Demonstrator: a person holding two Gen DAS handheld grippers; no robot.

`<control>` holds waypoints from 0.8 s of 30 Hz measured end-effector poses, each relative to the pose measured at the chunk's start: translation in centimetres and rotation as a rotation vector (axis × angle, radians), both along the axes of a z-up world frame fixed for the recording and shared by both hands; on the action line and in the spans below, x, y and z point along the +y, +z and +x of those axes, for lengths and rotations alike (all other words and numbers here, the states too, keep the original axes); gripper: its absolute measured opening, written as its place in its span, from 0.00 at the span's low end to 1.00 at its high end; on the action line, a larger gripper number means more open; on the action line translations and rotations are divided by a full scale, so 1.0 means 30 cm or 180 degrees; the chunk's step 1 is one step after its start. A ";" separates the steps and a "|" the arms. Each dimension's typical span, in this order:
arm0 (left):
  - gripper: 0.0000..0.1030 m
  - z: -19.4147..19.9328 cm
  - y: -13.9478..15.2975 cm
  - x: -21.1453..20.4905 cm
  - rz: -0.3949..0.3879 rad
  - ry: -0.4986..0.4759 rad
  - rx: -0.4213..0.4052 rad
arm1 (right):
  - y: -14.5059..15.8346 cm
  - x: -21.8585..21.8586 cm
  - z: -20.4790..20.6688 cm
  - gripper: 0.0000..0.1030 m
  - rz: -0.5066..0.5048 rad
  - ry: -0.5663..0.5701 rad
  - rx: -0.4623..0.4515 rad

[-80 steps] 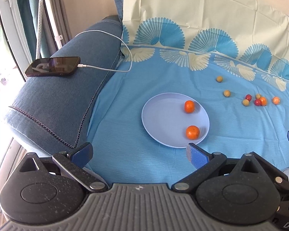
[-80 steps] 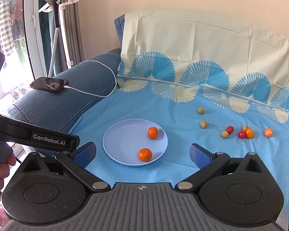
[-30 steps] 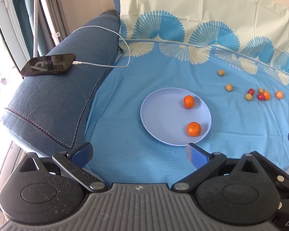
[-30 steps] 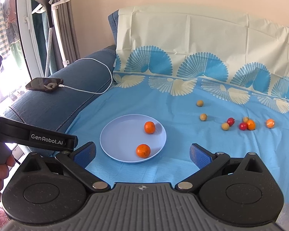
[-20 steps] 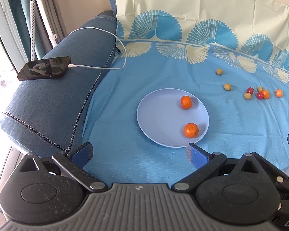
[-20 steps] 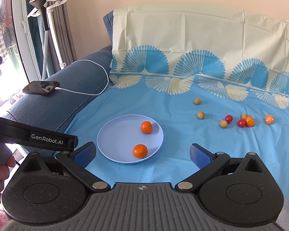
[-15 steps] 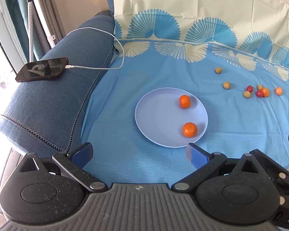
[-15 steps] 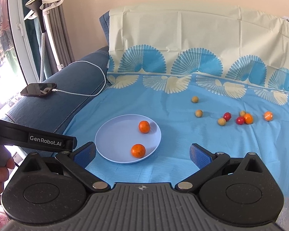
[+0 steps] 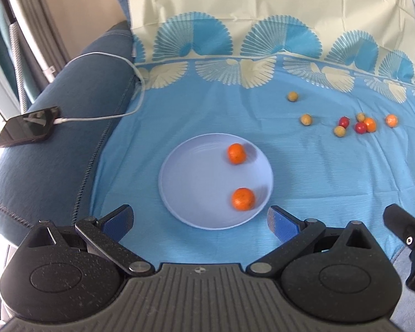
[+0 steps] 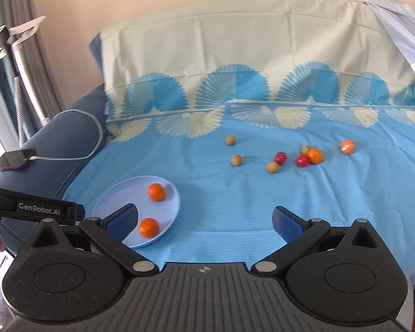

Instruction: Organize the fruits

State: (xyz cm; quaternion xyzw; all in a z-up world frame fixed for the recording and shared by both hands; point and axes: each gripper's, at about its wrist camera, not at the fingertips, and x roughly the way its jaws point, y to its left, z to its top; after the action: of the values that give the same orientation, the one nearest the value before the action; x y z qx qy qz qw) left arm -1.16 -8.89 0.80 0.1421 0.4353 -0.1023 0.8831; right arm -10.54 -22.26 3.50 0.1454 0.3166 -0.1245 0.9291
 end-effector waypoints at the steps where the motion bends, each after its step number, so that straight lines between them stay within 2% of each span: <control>1: 1.00 0.006 -0.005 -0.022 0.0014 -0.0023 0.0016 | -0.008 -0.024 -0.006 0.99 0.0009 -0.0060 0.0006; 16: 1.00 0.115 -0.155 -0.389 0.0222 -0.0384 0.0321 | -0.145 -0.437 -0.057 0.99 0.0079 -0.0904 0.0169; 24: 1.00 0.289 -0.246 -0.590 0.0092 -0.0447 0.0492 | -0.237 -0.667 -0.021 0.99 0.0018 -0.1300 0.0250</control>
State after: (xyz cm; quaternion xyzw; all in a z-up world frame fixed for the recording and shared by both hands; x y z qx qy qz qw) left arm 7.51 -26.59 -6.58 0.1766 0.4926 -0.1684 0.8354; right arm -11.19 -42.28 -3.62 0.2042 0.3169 -0.3149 0.8710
